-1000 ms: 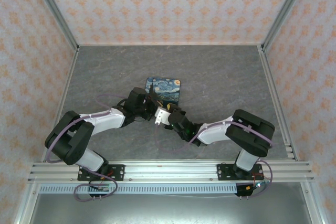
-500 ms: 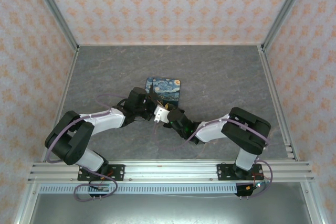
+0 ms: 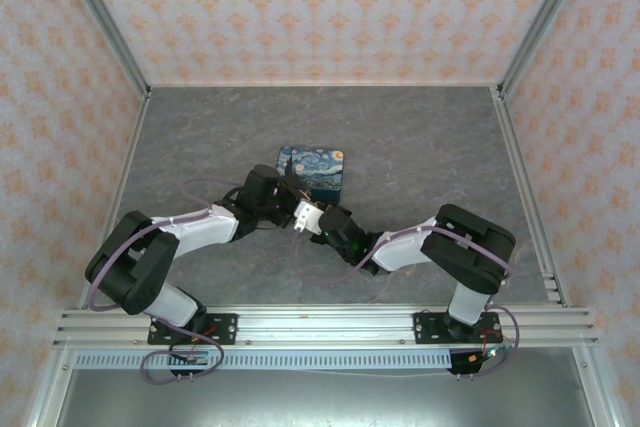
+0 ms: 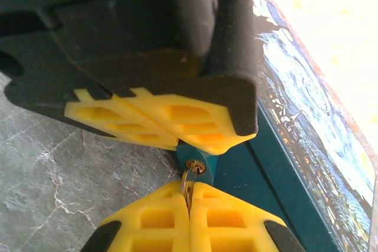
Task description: Unlock the padlock with the key
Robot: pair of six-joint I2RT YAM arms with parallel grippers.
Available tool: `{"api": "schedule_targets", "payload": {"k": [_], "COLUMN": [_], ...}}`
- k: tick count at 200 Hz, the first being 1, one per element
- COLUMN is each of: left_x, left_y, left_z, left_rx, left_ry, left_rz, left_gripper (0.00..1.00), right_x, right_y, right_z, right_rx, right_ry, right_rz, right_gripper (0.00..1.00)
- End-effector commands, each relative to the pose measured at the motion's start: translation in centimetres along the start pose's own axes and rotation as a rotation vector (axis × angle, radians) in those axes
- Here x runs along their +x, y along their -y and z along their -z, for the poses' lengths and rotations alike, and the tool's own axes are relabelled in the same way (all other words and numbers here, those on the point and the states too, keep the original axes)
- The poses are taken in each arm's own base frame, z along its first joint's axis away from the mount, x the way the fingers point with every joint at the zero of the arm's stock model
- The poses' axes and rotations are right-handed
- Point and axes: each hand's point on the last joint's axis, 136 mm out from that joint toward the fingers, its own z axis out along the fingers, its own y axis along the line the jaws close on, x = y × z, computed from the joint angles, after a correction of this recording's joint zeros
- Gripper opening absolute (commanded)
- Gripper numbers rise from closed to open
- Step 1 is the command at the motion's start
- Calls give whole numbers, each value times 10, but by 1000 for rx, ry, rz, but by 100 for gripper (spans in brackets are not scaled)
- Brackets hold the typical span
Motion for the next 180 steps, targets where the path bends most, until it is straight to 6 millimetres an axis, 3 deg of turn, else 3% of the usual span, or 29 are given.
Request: {"api": "schedule_targets", "payload": {"k": [1,99,146,180], "left_x": [-1,2,3,2], "left_y": [20,16,17,13], "left_z": [7,5,3,1], "left_rx": [50,48,52,41], "left_ry": [11,11,11,13], "left_rz": [-8,1,1,-1], "left_gripper": [0,0,0,0], "right_x": [-14,-9,-6,-2], "right_y": [18,36,30,23], "right_z": [1,4,2,-1], "right_rx": [64,79,42,19], "right_ry": [39,115,146,123], "right_rz": [-100,-597,-777,-815], "right_gripper": [0,0,0,0]}}
